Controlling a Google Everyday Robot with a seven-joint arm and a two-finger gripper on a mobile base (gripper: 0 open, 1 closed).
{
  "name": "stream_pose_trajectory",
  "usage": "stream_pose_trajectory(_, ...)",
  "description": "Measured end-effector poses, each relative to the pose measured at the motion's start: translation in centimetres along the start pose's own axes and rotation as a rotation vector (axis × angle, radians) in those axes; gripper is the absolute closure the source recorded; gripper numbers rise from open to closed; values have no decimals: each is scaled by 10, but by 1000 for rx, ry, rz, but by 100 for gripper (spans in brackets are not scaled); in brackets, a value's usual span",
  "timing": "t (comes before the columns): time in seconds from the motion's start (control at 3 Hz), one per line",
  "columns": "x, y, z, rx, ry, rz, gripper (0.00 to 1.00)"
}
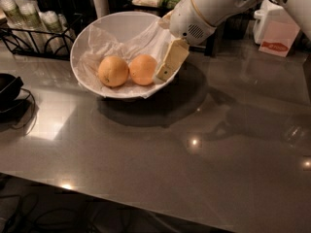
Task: Pick orange from white bowl
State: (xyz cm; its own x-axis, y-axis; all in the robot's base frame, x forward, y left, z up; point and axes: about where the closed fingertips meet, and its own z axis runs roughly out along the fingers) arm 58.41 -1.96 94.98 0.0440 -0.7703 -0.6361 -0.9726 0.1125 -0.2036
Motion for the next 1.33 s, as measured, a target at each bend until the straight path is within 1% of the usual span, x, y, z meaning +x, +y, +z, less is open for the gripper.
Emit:
stream_pose_trajectory(0.33,0,-1,1,1,-1,-1,0)
stream_pose_trajectory(0.67,-2,-13,15,23,0,-20,0)
stream_pose_trajectory(1.0,-1,-24,30,18,0,-27,0)
stream_pose_trajectory(1.33,4,-30,40,13,0,-22,4)
